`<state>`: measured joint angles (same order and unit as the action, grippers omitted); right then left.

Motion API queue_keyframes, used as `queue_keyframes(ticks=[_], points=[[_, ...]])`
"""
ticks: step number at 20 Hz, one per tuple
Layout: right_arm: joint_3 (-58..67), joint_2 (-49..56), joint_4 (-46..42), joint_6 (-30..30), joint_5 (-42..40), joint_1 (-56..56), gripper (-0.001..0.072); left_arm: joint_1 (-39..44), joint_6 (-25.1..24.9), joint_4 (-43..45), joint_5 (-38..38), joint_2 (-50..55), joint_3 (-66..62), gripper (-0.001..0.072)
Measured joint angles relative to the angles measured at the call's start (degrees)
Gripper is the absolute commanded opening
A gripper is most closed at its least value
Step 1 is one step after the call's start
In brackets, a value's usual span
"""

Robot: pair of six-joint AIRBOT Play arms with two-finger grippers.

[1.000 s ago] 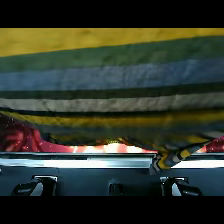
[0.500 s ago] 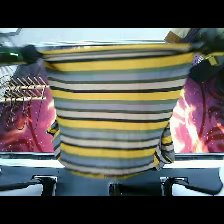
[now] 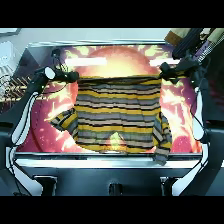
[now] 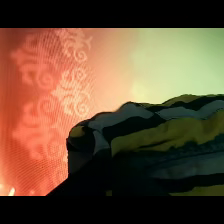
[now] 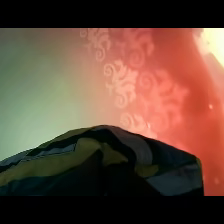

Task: Fold the clothes and pants, and hang the long-sleeved shirts on hangers.

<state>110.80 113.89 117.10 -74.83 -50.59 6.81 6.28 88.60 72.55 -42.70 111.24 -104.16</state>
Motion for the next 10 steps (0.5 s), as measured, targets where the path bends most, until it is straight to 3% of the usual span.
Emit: queue_keyframes(ticks=[1, 2, 3, 4, 6, 10], points=[[0.02, 0.92, 0.66, 0.0, 0.94, -0.17, 0.0291, 0.13, 0.09, -0.17, -0.02, 0.61, -0.07, 0.0075], [0.04, 1.57, 1.29, 0.02, 1.57, -0.28, 0.043, 0.24, 0.15, -0.17, -0.39, 1.09, -0.11, 0.0207], [0.04, 1.88, 1.97, 0.07, 1.75, -0.33, 0.0504, 0.24, 0.31, -0.26, -0.68, 1.2, -0.31, 0.0437], [0.07, 1.79, 2.54, 0.11, 1.51, -0.37, 0.0499, 0.11, 0.33, -0.42, -1.03, 1.14, -0.76, 0.0565], [0.07, -0.07, 3.39, -1.75, -1.07, -0.24, 0.05, -0.7, 0.09, -0.44, -4.81, 0.52, -3.04, 0.0565], [0.09, -9.49, 3.13, -11.08, -12.44, 1.86, 0.0499, -5.49, -1.77, -0.52, -18.84, -4.59, -9.09, 0.0566]])
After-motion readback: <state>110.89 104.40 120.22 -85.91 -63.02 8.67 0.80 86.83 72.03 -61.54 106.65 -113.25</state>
